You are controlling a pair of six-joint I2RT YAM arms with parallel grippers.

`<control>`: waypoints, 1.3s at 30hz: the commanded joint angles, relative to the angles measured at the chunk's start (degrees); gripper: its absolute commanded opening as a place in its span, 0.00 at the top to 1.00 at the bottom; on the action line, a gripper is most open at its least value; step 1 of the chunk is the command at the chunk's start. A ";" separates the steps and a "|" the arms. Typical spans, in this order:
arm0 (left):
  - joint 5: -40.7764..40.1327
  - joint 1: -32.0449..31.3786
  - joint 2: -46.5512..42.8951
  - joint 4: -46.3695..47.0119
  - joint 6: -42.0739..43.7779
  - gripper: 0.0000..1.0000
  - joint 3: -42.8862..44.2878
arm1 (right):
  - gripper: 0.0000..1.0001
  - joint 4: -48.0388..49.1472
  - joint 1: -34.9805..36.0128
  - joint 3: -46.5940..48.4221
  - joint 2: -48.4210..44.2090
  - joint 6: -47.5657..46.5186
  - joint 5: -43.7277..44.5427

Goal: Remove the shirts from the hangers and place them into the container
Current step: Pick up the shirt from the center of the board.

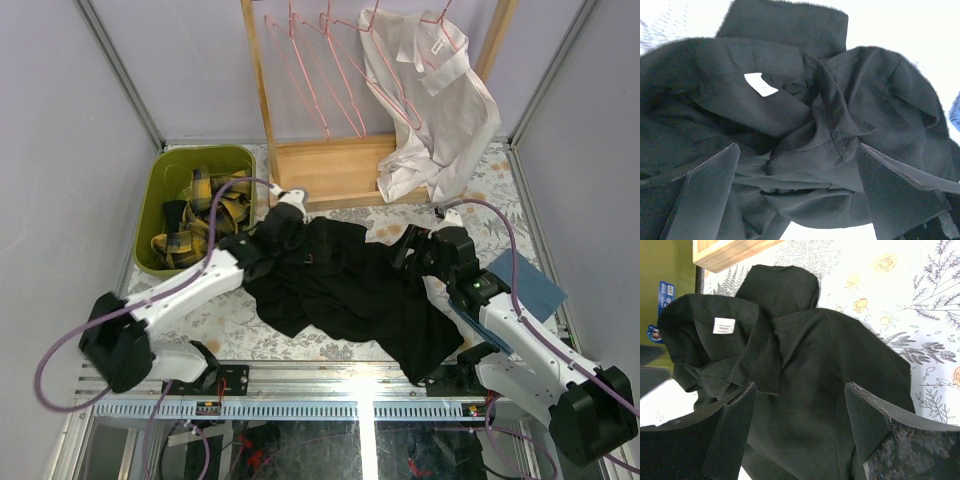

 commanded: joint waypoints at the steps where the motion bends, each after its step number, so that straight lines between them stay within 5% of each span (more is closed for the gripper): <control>1: -3.58 -3.41 9.26 -5.17 -4.84 0.00 5.82 | 0.21 2.86 0.32 1.12 -1.38 2.35 -1.70; 9: -9.20 -4.43 19.04 -10.13 -9.90 0.00 9.50 | 0.20 0.38 0.31 1.64 -2.04 0.52 -0.63; 17: -4.20 -4.87 28.58 -8.57 -7.75 0.02 9.66 | 0.19 0.65 0.31 1.61 -1.27 1.05 -1.80; 20: -2.06 -5.67 30.66 -7.37 -5.97 0.16 9.05 | 0.19 0.35 0.31 1.67 -1.03 0.96 -1.78; 24: -3.53 -7.17 30.03 -7.02 -5.01 0.66 8.66 | 0.19 0.31 0.30 1.82 -0.70 0.94 -1.80; 28: -5.97 -8.33 24.64 -7.20 -2.51 0.97 8.84 | 0.19 -0.03 0.26 2.09 -0.30 1.13 -1.49; 34: -6.61 -11.88 9.72 -6.10 7.48 1.00 10.27 | 0.19 -8.43 0.26 5.85 3.76 3.02 4.70; 39: 0.87 -15.15 4.99 -6.04 15.86 1.00 10.34 | 0.19 -13.34 0.31 9.14 9.92 3.41 5.72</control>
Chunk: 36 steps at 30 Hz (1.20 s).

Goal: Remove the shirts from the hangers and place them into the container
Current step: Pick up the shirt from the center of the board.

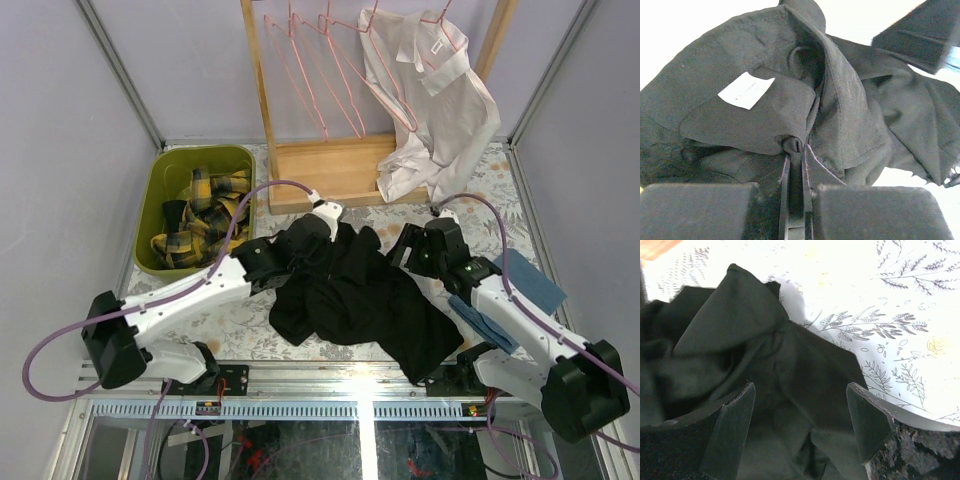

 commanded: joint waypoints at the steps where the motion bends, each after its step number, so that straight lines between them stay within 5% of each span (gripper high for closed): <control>1: 6.18 -3.34 -1.15 1.46 8.97 1.00 1.18 | 0.20 -5.18 0.33 4.71 4.74 0.95 1.71; 4: 9.09 -6.54 1.25 4.12 8.93 0.98 -0.06 | 0.23 -5.47 0.34 5.68 7.40 1.53 -0.75; 10: 8.23 -10.85 9.52 9.64 4.80 0.74 -0.11 | 0.24 -7.73 0.25 5.61 2.62 7.16 6.81; 15: 9.34 -12.28 14.62 15.45 1.82 0.24 0.54 | 0.25 -3.31 0.26 0.57 -9.68 12.21 15.52; 19: 8.91 -12.24 16.92 20.26 -1.03 0.02 -0.85 | 0.25 -3.36 0.33 -1.87 -15.79 12.26 20.73; 24: 4.67 -12.20 19.81 24.23 -7.28 0.00 -2.68 | 0.24 -4.65 0.34 -2.09 -17.16 11.32 20.86; 33: -1.09 -13.01 32.23 12.74 -7.70 0.03 1.12 | 0.22 -4.59 0.32 -0.33 -11.45 10.01 15.30; 36: -5.71 -12.95 32.12 9.15 -7.29 0.25 0.50 | 0.22 -4.43 0.31 -0.06 -10.40 9.81 14.48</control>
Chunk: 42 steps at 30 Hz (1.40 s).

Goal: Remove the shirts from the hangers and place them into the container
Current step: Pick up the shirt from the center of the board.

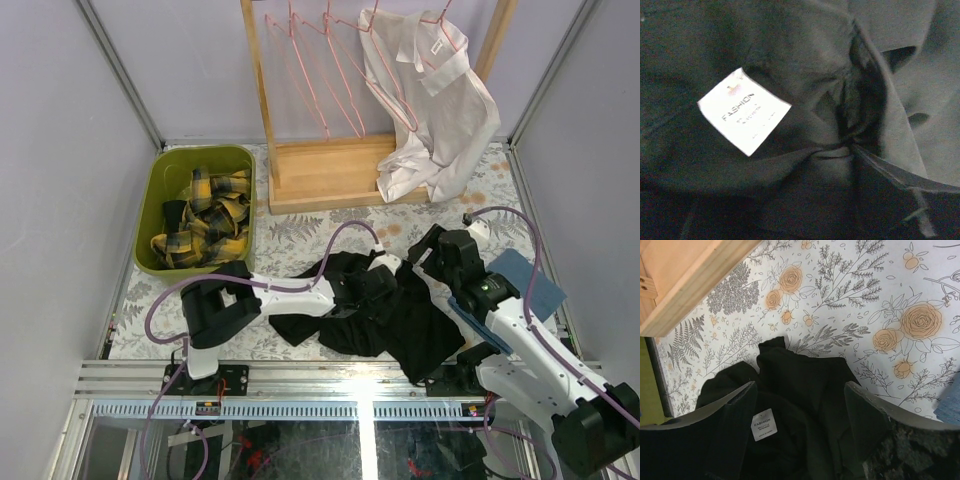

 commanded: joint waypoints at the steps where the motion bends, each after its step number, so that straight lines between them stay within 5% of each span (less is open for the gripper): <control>1: -8.79 -0.09 2.06 -10.19 -1.13 0.42 -2.39 | 0.22 1.47 0.32 2.10 1.04 -0.58 -1.29; 7: -20.89 -0.02 -5.95 -16.05 -0.36 0.87 -3.62 | 0.22 1.86 0.28 2.02 1.34 -1.04 -1.87; 12: -30.36 0.02 -17.36 -22.06 3.23 1.00 -0.58 | 0.21 1.74 0.28 2.01 1.17 -1.16 -1.75; 19: -28.91 -0.05 -31.11 -25.72 11.84 1.00 2.46 | 0.21 1.21 0.30 2.60 1.38 -1.46 -2.00; 24: -17.59 -0.11 -35.30 -22.96 15.45 1.00 3.07 | 0.21 -0.14 0.31 3.13 0.94 -1.38 -1.25; 29: -9.77 -0.56 -29.02 -18.97 14.37 0.99 4.38 | 0.20 -1.77 0.30 3.51 -1.21 0.03 1.86; 37: -10.08 -3.57 -10.66 -18.40 7.82 0.94 13.57 | 0.20 -3.24 0.28 2.15 -6.91 0.35 8.11; 40: -10.64 -3.72 -7.09 -16.79 4.55 0.75 14.29 | 0.20 -2.97 0.26 1.54 -7.58 0.38 8.88; 42: -10.72 -3.65 -5.71 -15.35 2.93 0.50 13.61 | 0.20 -2.68 0.31 1.42 -7.48 0.35 8.51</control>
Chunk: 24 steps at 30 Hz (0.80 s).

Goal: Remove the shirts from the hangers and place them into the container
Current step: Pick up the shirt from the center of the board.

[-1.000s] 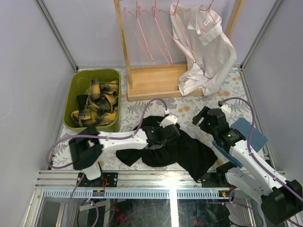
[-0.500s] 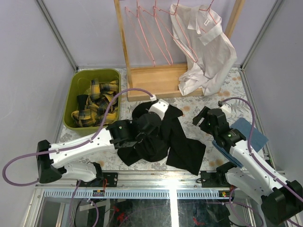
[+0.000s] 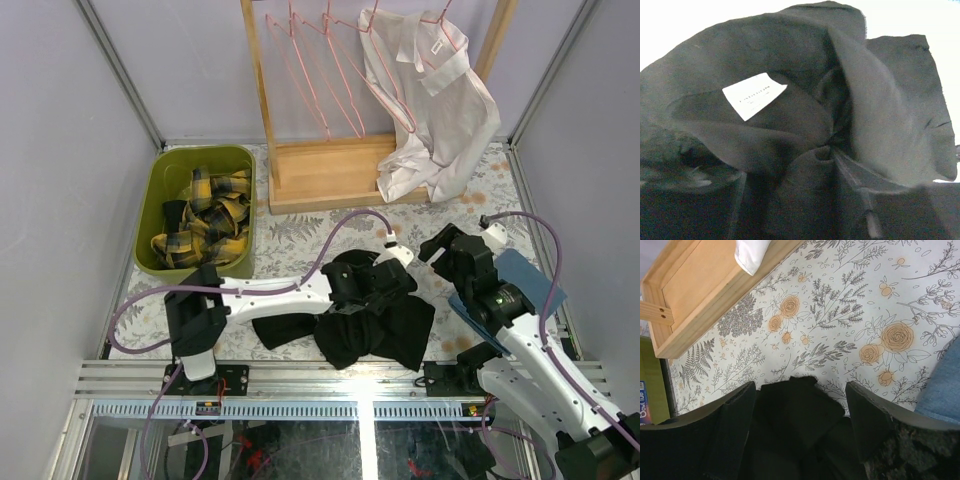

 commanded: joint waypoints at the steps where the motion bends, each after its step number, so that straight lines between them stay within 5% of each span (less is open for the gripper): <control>1: -0.48 -0.22 1.87 6.00 -6.17 0.40 1.25 | 0.20 1.04 0.30 0.59 -0.18 0.87 3.23; 4: -0.34 -0.21 3.69 6.93 -8.08 0.11 0.41 | 0.20 1.46 0.24 0.67 0.84 0.66 2.21; 7: 0.24 -0.26 5.48 8.64 -10.31 0.00 -0.71 | 0.20 1.95 0.30 0.78 1.97 0.61 0.88; 24: 2.57 -0.42 19.10 6.99 -11.41 0.02 -6.45 | 0.20 3.20 0.27 0.60 4.34 0.19 -1.11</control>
